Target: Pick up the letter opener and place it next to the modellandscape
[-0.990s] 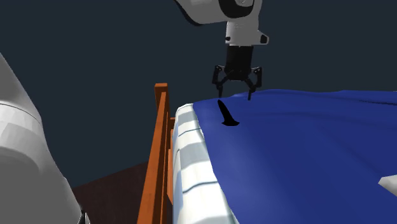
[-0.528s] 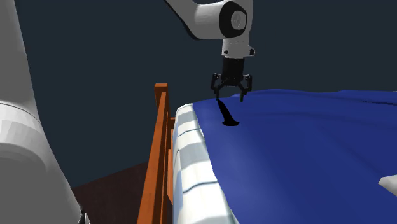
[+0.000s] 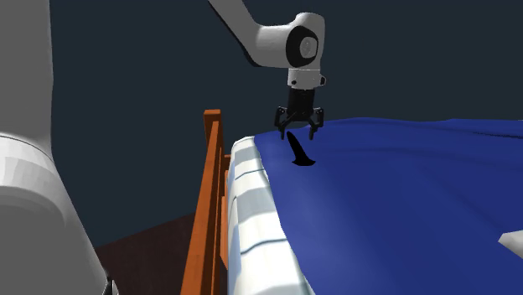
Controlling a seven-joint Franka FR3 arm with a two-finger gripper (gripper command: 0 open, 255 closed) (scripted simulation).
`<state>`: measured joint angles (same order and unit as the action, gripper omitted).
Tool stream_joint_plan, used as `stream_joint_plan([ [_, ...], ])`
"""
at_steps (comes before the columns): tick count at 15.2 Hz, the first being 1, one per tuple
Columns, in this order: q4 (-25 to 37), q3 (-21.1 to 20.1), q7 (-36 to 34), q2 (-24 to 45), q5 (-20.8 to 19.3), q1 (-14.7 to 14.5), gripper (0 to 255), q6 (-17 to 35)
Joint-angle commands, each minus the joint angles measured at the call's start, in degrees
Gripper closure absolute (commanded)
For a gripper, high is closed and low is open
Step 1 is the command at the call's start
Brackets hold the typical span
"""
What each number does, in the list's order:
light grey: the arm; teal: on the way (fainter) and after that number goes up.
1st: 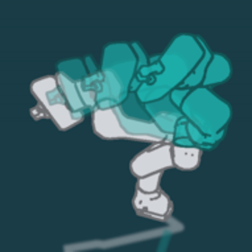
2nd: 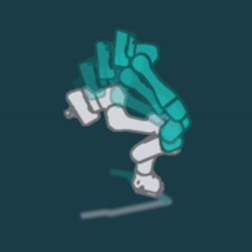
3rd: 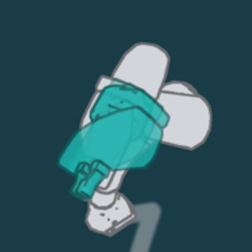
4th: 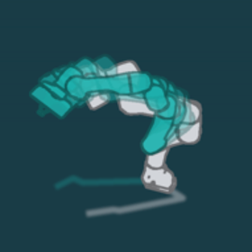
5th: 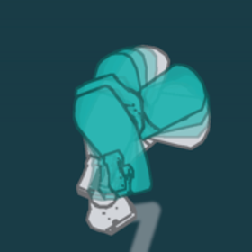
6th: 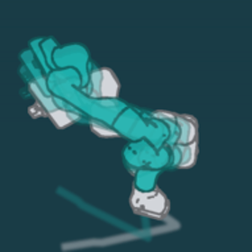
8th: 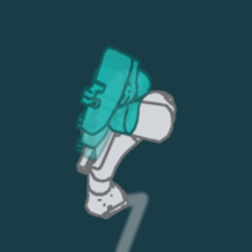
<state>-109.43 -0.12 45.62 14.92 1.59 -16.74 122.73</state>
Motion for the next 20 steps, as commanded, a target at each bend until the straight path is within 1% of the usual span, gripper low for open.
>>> stream_joint_plan([
  [1,-0.8,0.0,0.0,0.7,0.0,0.0,0,1.5],
  [2,-1.3,0.0,0.1,1.2,0.0,0.0,0,2.5],
  [10,-1.3,0.0,0.1,1.2,0.0,0.0,0,2.5],
  [11,-1.3,0.0,0.1,1.2,0.0,0.0,255,2.5],
  [20,-1.3,0.0,0.1,1.2,0.0,0.0,255,2.5],
])
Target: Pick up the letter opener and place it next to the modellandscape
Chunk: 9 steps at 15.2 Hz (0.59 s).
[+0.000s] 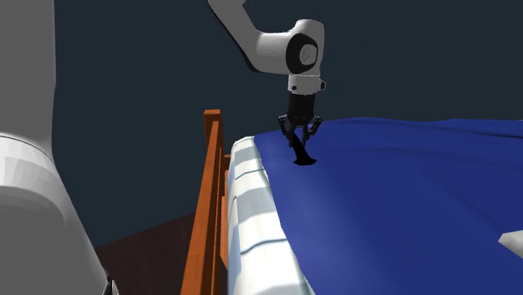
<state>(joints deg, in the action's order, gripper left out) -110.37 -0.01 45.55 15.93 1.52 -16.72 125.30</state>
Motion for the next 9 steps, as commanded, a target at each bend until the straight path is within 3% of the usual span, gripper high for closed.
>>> stream_joint_plan([
  [1,-0.1,-0.1,0.1,-0.2,0.1,-0.1,255,-0.7],
  [9,2.7,-0.1,0.0,-2.9,0.0,-0.1,255,-6.1],
])
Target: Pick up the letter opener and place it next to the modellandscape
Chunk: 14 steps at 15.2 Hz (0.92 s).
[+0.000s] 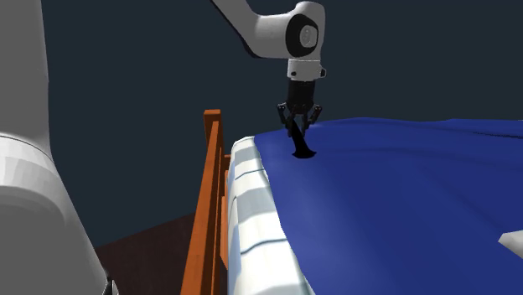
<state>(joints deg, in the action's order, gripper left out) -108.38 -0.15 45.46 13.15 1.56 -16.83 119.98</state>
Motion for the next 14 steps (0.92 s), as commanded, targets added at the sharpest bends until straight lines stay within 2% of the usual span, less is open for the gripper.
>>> stream_joint_plan([
  [1,1.1,0.0,0.0,-0.4,0.0,0.0,255,-1.5],
  [14,7.2,0.1,-0.2,-3.2,-0.1,0.1,255,-10.4],
])
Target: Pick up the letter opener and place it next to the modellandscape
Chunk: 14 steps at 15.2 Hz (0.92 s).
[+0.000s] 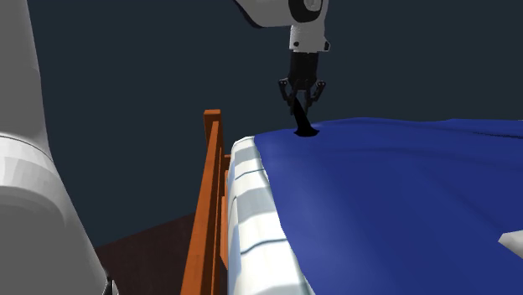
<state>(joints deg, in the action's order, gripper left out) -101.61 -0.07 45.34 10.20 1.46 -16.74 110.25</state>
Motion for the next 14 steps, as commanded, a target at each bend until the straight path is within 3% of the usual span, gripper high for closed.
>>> stream_joint_plan([
  [1,0.0,0.5,1.2,-0.6,0.0,0.7,255,-0.6],
  [14,0.0,7.6,18.1,-0.6,0.7,10.4,255,-1.1],
])
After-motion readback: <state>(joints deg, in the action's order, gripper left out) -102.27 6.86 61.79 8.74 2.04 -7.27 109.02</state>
